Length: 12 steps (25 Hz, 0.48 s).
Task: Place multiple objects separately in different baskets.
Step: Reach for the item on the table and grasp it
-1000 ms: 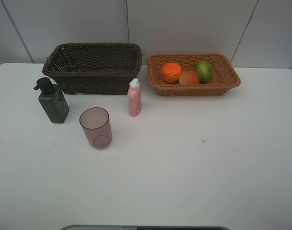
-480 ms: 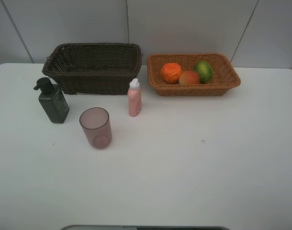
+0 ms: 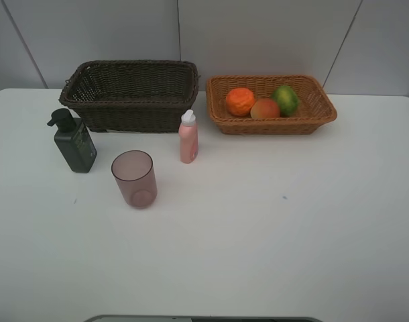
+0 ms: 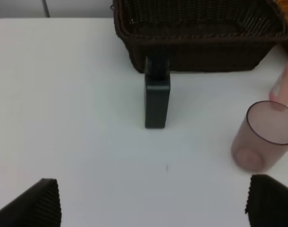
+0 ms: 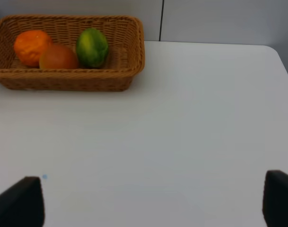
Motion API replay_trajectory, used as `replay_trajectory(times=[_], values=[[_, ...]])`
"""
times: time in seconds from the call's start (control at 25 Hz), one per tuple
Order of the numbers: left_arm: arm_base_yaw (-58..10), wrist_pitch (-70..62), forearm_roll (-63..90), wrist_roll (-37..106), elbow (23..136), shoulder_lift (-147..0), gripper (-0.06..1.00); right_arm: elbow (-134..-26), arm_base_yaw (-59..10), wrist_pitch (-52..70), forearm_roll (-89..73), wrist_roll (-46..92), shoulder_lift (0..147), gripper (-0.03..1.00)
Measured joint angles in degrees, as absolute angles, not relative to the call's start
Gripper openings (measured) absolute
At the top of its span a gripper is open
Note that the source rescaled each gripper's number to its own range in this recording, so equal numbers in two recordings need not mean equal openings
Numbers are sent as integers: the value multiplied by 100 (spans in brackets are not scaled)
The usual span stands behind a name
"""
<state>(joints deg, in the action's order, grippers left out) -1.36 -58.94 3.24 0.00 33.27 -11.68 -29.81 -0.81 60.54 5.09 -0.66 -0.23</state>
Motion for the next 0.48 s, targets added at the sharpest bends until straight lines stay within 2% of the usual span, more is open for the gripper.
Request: replay_trajectory(times=[0.24,0.36,0.48], values=[[-136,-5839,77,-63,4193,-3809,100,-2981,-81,6054,509,-66,-23,93],[-136,-5706,46,-77,5032,-5606,100,-2981,-81,6054,509,-66,-23,93],[-217,-5640,0,-214,5569,-6643,100,-2981,-81,6054,509,-66,-23,93]])
